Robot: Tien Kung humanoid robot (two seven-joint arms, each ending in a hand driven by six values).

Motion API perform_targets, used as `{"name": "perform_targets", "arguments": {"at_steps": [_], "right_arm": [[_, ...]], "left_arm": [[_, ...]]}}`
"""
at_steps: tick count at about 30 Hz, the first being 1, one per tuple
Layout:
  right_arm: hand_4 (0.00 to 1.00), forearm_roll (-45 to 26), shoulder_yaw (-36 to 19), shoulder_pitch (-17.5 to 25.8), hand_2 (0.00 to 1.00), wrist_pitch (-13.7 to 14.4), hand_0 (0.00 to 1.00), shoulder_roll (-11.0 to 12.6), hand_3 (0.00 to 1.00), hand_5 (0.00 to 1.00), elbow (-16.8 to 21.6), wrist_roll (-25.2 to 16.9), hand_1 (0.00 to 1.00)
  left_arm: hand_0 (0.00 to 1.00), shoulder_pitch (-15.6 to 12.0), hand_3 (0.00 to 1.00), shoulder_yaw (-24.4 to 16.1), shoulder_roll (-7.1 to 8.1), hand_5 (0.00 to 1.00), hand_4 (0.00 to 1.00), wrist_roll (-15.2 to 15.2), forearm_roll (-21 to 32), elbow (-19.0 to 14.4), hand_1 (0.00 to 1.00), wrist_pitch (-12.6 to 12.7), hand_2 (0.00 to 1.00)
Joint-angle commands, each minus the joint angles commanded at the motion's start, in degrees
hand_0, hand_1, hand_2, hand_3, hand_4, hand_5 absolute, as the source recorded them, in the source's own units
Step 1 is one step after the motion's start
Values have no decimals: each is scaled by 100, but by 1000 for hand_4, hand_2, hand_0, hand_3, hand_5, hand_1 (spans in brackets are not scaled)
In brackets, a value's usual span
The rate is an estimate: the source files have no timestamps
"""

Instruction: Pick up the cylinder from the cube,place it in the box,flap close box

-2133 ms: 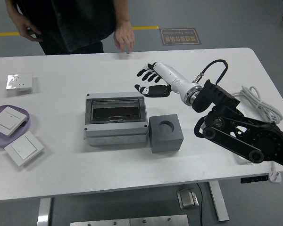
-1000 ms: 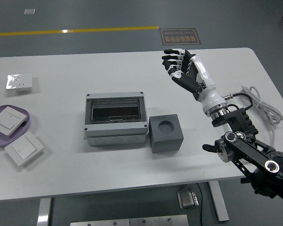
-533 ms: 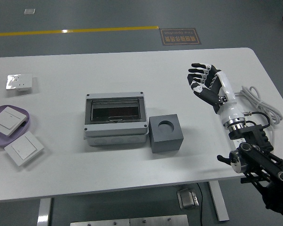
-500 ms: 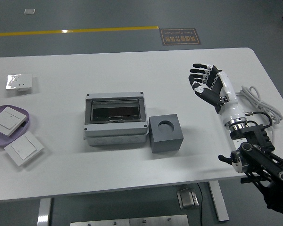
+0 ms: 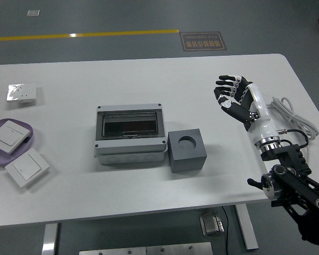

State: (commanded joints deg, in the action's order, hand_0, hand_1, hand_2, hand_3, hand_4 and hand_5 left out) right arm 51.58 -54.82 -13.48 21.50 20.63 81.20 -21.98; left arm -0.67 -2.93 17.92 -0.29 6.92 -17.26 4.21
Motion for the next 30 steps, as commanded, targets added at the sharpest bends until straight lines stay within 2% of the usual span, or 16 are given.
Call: {"name": "perform_targets", "arguments": {"at_steps": [12,19,30], "right_arm": [[699,-244,-93,41,590,-10,617,-61,586,63,72,-164,570],[695,-305,-108,68,587,-22,615,-62,584,66,80,-196,562],[696,-589,41,18,588,-87,616,-113,585,67,-87,-339,565]], "left_arm": [[613,-14,635,-229,1,267,709,10,-199,-26,629,-1,607],[613,-23,637,-216,4,259,704,13,-166,-22,629,-2,607],[612,-33,637,-222,3,258,703,9,-109,-16,629,-8,607]]}}
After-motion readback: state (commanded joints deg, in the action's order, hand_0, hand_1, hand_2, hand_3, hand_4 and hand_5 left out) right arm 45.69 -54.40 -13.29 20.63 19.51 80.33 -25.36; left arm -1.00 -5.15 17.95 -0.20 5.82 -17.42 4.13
